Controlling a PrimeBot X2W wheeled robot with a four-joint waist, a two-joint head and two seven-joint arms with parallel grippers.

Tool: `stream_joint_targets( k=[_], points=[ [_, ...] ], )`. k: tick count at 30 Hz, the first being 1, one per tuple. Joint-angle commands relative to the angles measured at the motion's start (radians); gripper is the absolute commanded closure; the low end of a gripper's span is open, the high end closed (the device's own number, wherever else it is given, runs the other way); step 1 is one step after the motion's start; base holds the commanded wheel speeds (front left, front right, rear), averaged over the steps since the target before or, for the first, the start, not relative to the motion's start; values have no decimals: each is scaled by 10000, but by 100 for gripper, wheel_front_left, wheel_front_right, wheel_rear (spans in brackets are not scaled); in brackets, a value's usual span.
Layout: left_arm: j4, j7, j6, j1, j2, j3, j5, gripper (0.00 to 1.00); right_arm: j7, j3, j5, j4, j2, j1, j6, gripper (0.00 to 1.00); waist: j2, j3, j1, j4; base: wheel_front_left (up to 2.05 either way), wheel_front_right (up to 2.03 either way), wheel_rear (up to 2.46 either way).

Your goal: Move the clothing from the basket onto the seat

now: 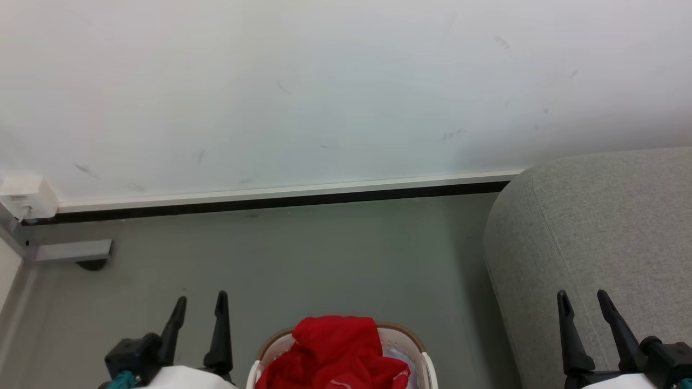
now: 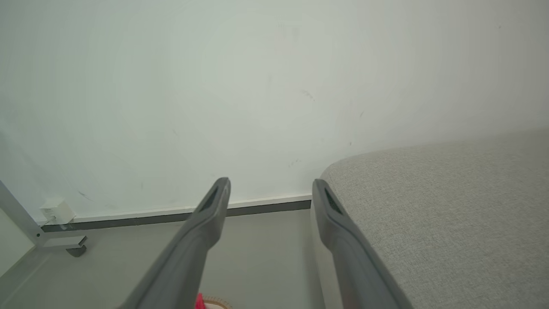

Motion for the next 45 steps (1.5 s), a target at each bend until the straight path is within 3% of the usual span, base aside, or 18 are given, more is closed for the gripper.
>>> stream_joint_targets(
  k=[1, 20, 37, 45],
  points=[
    [-57, -97, 31, 57, 108, -13, 279, 0, -111, 3, -227, -15, -59, -27, -15, 0, -1, -2, 0, 0, 0, 0, 0],
    [94, -493, 98, 175, 108, 5, 1738, 0, -470, 92, -970, 180, 59, 144, -18, 0, -1, -25, 0, -32, 0, 0, 0],
    [259, -781, -97, 272, -48, 158, 2932, 0, -789, 161, -1638, 376, 98, 174, -20, 0, -1, 53, 0, -91, 0, 0, 0],
    [420, -784, -472, 260, -195, 488, 2623, 0, -799, 220, -1405, 412, 113, 177, -21, 0, -1, 104, 0, -107, 0, 0, 0]
  ],
)
